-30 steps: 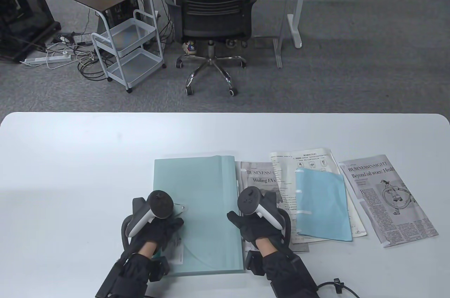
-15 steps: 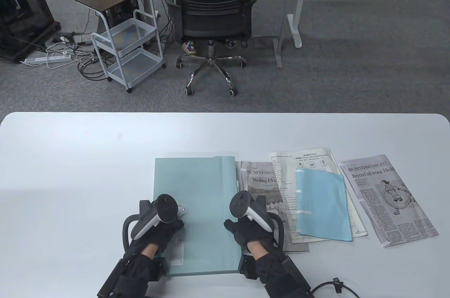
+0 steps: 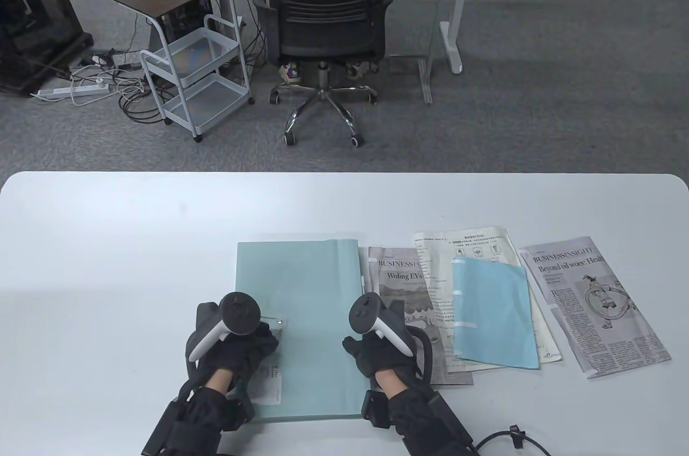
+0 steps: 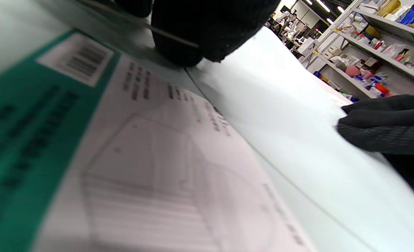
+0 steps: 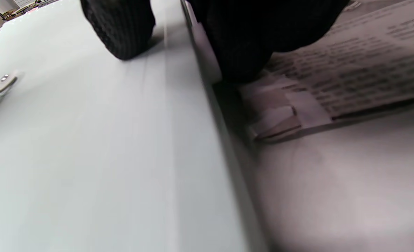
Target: Sort materials into accordion folder compartments
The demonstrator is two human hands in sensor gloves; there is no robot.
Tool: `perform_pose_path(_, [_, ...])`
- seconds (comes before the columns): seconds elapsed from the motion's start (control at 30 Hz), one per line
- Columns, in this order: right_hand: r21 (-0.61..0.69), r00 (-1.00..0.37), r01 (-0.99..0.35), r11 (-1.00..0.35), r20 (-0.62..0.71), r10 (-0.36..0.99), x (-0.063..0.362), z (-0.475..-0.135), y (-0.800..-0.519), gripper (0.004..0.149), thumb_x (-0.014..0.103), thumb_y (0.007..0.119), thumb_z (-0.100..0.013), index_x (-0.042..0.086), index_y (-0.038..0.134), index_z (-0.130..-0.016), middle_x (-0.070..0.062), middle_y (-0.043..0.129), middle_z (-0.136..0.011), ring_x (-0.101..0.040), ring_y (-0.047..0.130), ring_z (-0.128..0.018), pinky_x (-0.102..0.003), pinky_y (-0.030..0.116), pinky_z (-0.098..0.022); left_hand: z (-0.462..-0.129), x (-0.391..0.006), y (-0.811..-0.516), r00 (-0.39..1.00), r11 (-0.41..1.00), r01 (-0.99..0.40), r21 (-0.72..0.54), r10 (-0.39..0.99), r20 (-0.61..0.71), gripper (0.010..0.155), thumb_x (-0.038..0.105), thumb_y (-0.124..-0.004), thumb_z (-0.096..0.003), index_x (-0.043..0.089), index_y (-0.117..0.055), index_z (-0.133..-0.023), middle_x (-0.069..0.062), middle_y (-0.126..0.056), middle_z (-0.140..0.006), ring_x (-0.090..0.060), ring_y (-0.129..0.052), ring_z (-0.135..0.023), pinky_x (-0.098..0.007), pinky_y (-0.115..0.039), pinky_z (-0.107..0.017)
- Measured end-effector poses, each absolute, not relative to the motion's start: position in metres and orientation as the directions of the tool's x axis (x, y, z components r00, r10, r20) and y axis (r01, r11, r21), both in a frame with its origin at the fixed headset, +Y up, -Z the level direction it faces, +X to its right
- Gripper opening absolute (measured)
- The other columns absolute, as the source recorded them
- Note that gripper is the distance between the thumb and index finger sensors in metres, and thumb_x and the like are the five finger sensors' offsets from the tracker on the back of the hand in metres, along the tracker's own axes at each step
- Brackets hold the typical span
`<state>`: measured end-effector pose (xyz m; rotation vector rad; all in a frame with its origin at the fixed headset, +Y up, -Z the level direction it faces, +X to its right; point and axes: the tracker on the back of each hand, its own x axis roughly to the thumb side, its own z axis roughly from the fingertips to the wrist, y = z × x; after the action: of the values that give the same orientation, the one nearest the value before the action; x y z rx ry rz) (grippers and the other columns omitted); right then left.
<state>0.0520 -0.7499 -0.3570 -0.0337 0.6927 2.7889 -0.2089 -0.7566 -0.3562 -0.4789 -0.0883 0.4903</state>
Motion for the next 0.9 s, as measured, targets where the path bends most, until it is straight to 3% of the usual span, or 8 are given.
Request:
perform_pose_path(0.1, [0.451, -0.966, -0.255, -0.855, -0.083, 0.244, 0.051, -0.356, -0.750, 0.072, 0.042, 0.060, -0.064, -0.007, 0.038, -0.112, -0.029, 0.062, -0.097, -0.027, 0.085, -0.067, -0.051, 0.071, -0.054, -0.355, -0.207, -0.758, 0.885, 0.784, -0.428, -0.450, 0.466, -0.030, 0.038, 0.030, -0.074, -0.0674, 0.001, -0.082, -0.090, -0.035, -0.029, -0.119, -0.068, -0.030, -0.098, -0.075, -0.030, -0.071])
perform_pose_path(0.37, [0.439, -0.969, -0.244, -0.865, -0.084, 0.231, 0.048, -0.355, -0.750, 0.071, 0.040, 0.060, -0.064, -0.008, 0.038, -0.112, -0.028, 0.062, -0.097, -0.027, 0.085, -0.067, -0.052, 0.071, -0.055, -0.349, -0.181, -0.761, 0.954, 0.874, -0.241, -0.422, 0.293, 0.063, 0.034, 0.026, -0.077, -0.0660, 0.003, -0.075, -0.092, -0.033, -0.034, -0.115, -0.068, -0.025, -0.103, -0.074, -0.029, -0.071])
perform_pose_path(0.9, [0.439, -0.982, -0.187, -0.879, -0.070, 0.174, 0.045, -0.356, -0.749, 0.070, 0.039, 0.060, -0.064, -0.007, 0.038, -0.112, -0.026, 0.065, -0.098, -0.028, 0.085, -0.068, -0.052, 0.071, -0.055, -0.354, -0.156, -0.760, 0.952, 0.831, -0.267, -0.488, 0.305, -0.001, 0.037, 0.011, -0.073, -0.0648, 0.006, -0.066, -0.101, -0.038, -0.033, -0.109, -0.070, -0.020, -0.102, -0.078, -0.027, -0.068])
